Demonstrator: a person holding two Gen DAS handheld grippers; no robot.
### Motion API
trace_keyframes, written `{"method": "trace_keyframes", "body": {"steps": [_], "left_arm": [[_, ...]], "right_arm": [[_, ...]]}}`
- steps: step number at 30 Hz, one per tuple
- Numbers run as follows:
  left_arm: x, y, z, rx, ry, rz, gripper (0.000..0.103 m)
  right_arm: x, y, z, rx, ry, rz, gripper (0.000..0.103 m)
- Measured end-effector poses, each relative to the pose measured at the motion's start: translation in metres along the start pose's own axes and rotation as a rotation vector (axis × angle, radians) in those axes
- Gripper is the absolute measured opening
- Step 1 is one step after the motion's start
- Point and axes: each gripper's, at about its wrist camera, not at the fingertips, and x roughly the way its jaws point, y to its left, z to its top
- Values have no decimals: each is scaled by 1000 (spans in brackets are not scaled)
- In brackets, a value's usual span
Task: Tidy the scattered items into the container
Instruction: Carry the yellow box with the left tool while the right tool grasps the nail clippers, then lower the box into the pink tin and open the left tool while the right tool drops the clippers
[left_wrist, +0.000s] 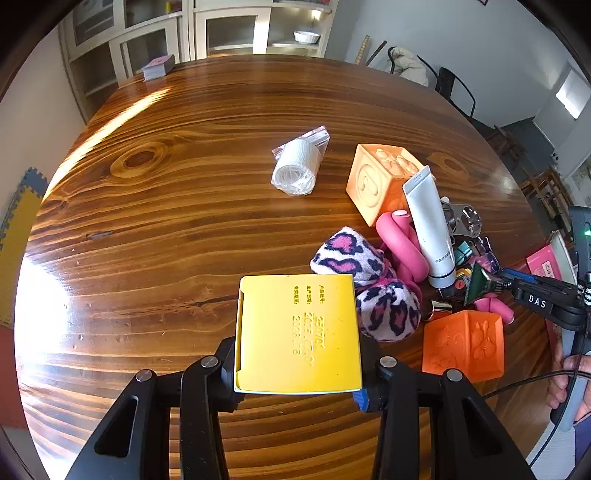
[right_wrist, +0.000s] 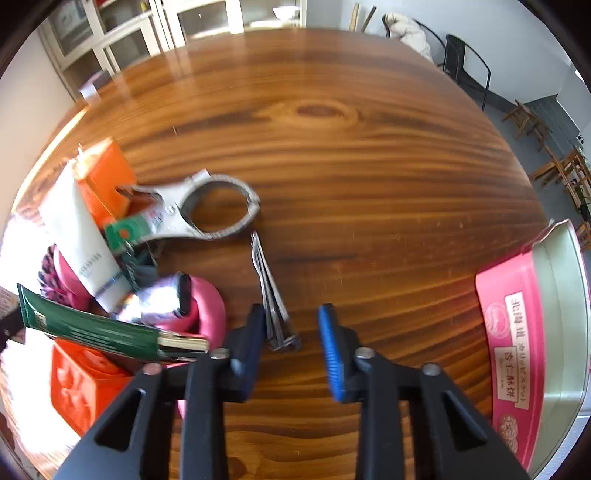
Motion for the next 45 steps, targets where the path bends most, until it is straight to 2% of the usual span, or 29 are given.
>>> {"method": "trace_keyframes", "body": {"steps": [2, 5, 8, 15, 19, 25, 29, 35, 39, 45], "left_arm": [[1, -1, 1, -2, -3, -8, 45], [3, 0, 2, -11, -9, -10, 45], [-3, 7, 2, -33, -25, 0, 45], [-32, 29, -10, -82, -81, 117, 45], [-46, 16, -15, -89, -85, 135, 45], [-76, -75, -7, 32, -150, 128, 45], [-87, -153, 2, 60, -171, 39, 45], [-73, -274, 7, 167, -125, -81, 45], [-60, -345, 8, 213, -78, -181, 45], [-38, -416, 17, 285, -43, -215, 45]], "right_arm": [[-3, 2, -1, -20, -1, -10, 21], [-7, 2, -3, -32, 0, -24, 21], [-13, -3, -7, -12, -3, 2, 21], [-40, -1, -24, -53, -23, 49, 20], [-69, -13, -37, -30, -70, 74, 19], [-117, -77, -57, 6, -154, 118, 18], [-137, -132, -66, 76, -195, 149, 17], [-170, -218, -82, 140, -273, 156, 17], [-162, -262, -93, 171, -261, 135, 17], [-152, -295, -100, 185, -249, 147, 17]]}}
